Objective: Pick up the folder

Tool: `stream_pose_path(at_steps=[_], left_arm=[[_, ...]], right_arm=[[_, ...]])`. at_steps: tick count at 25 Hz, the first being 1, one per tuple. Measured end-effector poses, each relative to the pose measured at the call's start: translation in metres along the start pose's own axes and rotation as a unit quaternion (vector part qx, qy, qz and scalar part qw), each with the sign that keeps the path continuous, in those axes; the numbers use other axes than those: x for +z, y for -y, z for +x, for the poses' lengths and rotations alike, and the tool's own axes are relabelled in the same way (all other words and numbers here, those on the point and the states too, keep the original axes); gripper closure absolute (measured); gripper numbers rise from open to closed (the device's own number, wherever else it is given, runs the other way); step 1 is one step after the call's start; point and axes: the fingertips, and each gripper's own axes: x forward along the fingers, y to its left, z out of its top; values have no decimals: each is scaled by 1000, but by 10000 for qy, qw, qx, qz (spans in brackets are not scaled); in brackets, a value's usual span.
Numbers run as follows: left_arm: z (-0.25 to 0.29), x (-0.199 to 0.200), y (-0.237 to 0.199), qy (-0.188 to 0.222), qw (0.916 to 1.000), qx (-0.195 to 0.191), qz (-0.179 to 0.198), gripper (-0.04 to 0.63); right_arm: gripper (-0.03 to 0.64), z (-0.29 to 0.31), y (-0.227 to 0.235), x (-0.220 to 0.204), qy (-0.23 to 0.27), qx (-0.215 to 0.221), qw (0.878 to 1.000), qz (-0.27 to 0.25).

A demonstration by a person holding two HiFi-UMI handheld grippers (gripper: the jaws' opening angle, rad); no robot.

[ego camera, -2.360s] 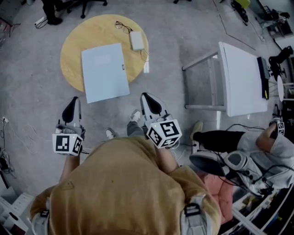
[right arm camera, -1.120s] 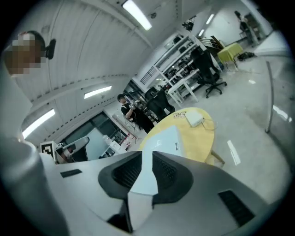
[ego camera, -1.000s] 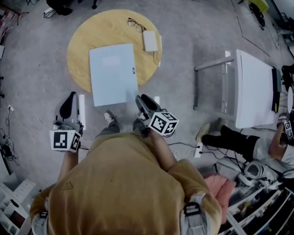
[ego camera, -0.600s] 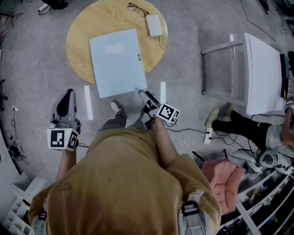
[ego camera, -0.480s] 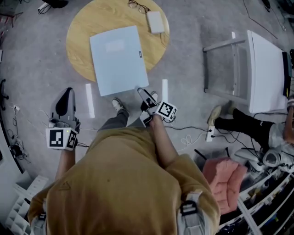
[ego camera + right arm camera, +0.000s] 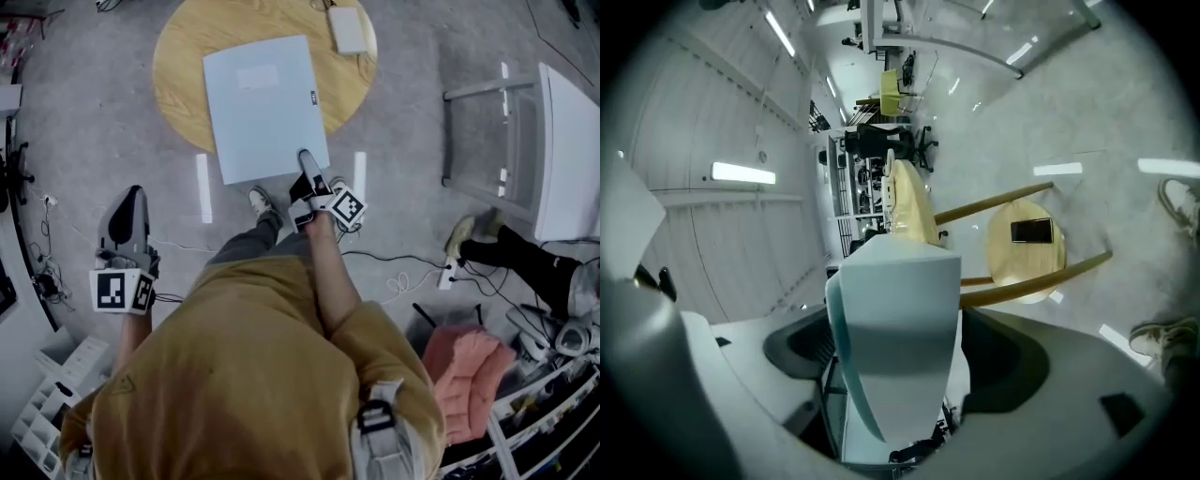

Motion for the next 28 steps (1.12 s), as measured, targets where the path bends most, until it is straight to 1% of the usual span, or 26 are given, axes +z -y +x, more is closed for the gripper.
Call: stream_pose_path(at_steps=[5,9,14,17,20,24,26,28], left_arm=[[-6,-3,-12,-40,9999,93,39,591],[-8,-2,-15,-26,9999,106,44,591],[-9,-4,-18,-32,9999,111,-16,591],[-11,-3,-17,34,10000,64,-43,591],[-10,-2,-15,98,9999,11,-66,591],[-7,-2,-9,170,9997,-103,-118,591],[-9,0,-8,220,9995,-150,-142,591],[-11,3,-7,301,9992,-194,-154,591]], right_arm=[[250,18,-2,3,120,100,9999,28],[252,23,2,6,261,-6,9996,87],[289,20,1,4,303,-166,9994,-26],[310,6,-7,1,226,-147,9995,-137],[333,-17,-20,6,194,-87,9990,-382],[347,-21,-53,11,3,40,9942,-1074],[350,-18,-69,12,8,147,9925,-1214],[351,-13,-88,16,82,362,9912,-1269]])
